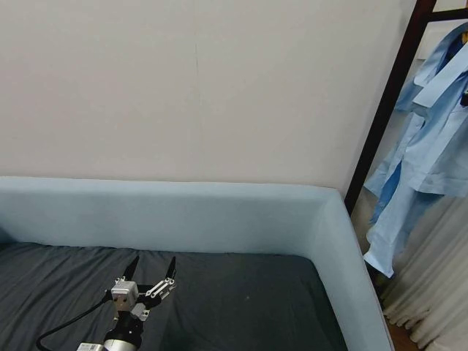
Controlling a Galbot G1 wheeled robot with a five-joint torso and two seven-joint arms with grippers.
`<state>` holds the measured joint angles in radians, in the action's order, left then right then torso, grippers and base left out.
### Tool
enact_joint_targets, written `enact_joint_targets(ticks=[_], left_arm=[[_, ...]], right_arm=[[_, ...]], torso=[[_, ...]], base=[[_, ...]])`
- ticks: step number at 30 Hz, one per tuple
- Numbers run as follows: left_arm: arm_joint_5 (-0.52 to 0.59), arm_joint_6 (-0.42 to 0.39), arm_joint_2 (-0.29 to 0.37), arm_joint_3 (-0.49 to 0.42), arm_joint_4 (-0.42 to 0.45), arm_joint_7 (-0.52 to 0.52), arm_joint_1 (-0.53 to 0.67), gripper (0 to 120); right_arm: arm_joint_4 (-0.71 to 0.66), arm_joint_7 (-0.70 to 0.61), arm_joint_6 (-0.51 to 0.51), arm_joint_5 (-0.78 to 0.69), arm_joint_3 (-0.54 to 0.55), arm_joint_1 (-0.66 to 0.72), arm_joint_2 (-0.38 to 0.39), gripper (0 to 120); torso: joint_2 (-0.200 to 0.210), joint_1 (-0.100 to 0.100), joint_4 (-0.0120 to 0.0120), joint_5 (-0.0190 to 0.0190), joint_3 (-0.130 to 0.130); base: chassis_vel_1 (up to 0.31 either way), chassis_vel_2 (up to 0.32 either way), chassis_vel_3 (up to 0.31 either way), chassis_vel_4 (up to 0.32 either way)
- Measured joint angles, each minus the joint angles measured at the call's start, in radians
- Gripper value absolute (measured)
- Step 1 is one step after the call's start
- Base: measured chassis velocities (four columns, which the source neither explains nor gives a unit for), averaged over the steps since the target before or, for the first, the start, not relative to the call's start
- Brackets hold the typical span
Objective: Pick up the clothes from the sofa and hang them on the clothes hanger.
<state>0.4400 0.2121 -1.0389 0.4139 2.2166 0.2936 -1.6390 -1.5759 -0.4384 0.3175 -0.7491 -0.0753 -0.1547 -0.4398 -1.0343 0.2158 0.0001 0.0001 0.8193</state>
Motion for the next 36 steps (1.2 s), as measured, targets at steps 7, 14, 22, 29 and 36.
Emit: enact_joint_targets(ticks=[7, 14, 22, 29, 36], left_arm=[[0.000, 0.000, 0.000, 0.000, 0.000, 0.000, 0.000, 100], [0.000, 0.000, 0.000, 0.000, 0.000, 0.000, 0.000, 100], [0.000, 0.000, 0.000, 0.000, 0.000, 0.000, 0.000, 100], [0.000, 0.000, 0.000, 0.000, 0.000, 0.000, 0.000, 100], [0.000, 0.000, 0.000, 0.000, 0.000, 0.000, 0.000, 100]], right_arm=[[-0.025, -0.038, 0.093, -0.059, 0.001, 0.013, 0.005, 8], [-0.048, -0.081, 0.135, -0.109, 0.023, 0.057, -0.009, 8], [-0.041, -0.158, 0.235, -0.169, 0.127, 0.196, -0.044, 8], [-0.063, -0.181, 0.280, -0.201, 0.135, 0.205, -0.038, 8], [-0.068, -0.163, 0.289, -0.208, 0.124, 0.195, -0.023, 8]], torso=[[0.000, 0.000, -0.0001, 0.0000, 0.000], [0.000, 0.000, -0.0003, 0.0002, 0.000], [0.000, 0.000, 0.0002, -0.0005, 0.000], [0.000, 0.000, -0.0002, -0.0001, 0.000], [0.000, 0.000, -0.0001, 0.0000, 0.000]], base=[[0.000, 0.000, 0.000, 0.000], [0.000, 0.000, 0.000, 0.000], [0.000, 0.000, 0.000, 0.000], [0.000, 0.000, 0.000, 0.000], [0.000, 0.000, 0.000, 0.000]])
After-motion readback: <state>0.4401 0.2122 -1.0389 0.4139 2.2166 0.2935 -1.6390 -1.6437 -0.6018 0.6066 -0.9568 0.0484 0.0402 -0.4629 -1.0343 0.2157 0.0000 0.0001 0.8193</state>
